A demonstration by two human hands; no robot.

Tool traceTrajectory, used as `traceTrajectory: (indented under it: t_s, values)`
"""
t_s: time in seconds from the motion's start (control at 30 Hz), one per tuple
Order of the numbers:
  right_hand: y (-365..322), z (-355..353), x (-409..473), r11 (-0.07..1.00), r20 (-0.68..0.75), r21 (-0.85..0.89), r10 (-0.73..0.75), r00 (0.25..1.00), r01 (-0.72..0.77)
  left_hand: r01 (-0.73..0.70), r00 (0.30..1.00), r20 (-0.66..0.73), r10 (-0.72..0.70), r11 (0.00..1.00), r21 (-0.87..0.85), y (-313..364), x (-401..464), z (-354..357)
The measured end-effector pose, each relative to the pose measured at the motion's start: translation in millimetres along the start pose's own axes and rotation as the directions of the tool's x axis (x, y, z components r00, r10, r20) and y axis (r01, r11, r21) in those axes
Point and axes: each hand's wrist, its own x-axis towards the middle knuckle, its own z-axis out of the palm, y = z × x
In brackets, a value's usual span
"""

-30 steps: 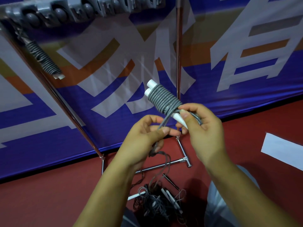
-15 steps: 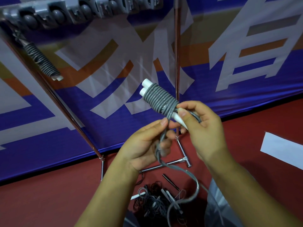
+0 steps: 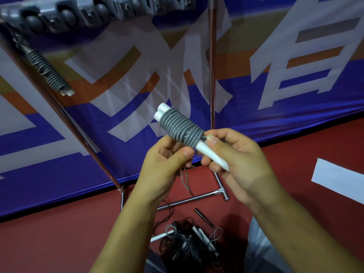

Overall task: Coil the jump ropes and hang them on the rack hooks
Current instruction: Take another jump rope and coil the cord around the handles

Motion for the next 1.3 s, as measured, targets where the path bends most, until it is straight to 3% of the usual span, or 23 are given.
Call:
traceTrajectory:
  t_s: [0.13, 0.23, 0.3, 0.43, 0.5, 0.67, 0.77, 0.83, 0.97, 1.03, 1.17, 1.3]
  values:
    - [-1, -1, 2, 0.992, 0.102, 0.058, 0.108, 0.989, -0.114, -0.052, 0.997, -0.052, 0.049, 0.997, -0.061, -1, 1, -2]
    - [6, -6, 6, 0.994, 0.098, -0.093, 0.059, 0.993, -0.050, -0.035, 0.997, -0.075, 0.032, 0.998, -0.043, 3, -2, 3]
    - [14, -12, 9, 0.963, 0.089, -0.261, -0.050, 0.995, 0.072, -0.023, 0.994, -0.107, 0.024, 1.000, 0.009, 5, -4, 7]
    - [26, -20, 7, 0.852, 0.069, -0.448, -0.268, 0.961, 0.270, -0.027, 0.976, -0.207, 0.068, 0.981, 0.194, 10, -7, 19]
    - [30, -20, 3, 0.796, 0.072, -0.509, -0.339, 0.938, 0.326, -0.043, 0.965, -0.244, 0.091, 0.980, 0.196, 12, -7, 24]
    - [39, -18, 2, 0.481, 0.171, -0.721, -0.573, 0.801, 0.498, 0.008, 0.942, -0.335, -0.017, 1.000, -0.026, 13, -10, 39]
    - [38, -20, 6, 0.396, 0.196, -0.735, -0.652, 0.732, 0.550, 0.092, 0.954, -0.271, -0.128, 0.986, -0.141, 13, -12, 39]
    - [38, -21, 5, 0.437, 0.197, -0.706, -0.635, 0.747, 0.557, 0.125, 0.966, -0.207, -0.153, 0.982, -0.142, 13, -13, 34]
    - [36, -21, 1, 0.682, 0.109, -0.561, -0.501, 0.858, 0.469, 0.145, 0.985, -0.075, -0.154, 0.983, -0.113, 14, -14, 21]
    - [35, -22, 0, 0.747, 0.083, -0.488, -0.475, 0.876, 0.451, 0.157, 0.987, -0.007, -0.159, 0.981, -0.112, 17, -14, 16]
    - [33, -19, -1, 0.785, 0.072, -0.395, -0.493, 0.867, 0.478, 0.131, 0.991, 0.019, -0.131, 0.991, 0.001, 19, -11, 12]
    - [39, -17, 6, 0.738, 0.046, -0.413, -0.568, 0.821, 0.534, 0.142, 0.990, -0.039, -0.137, 0.972, 0.186, 8, -4, 14]
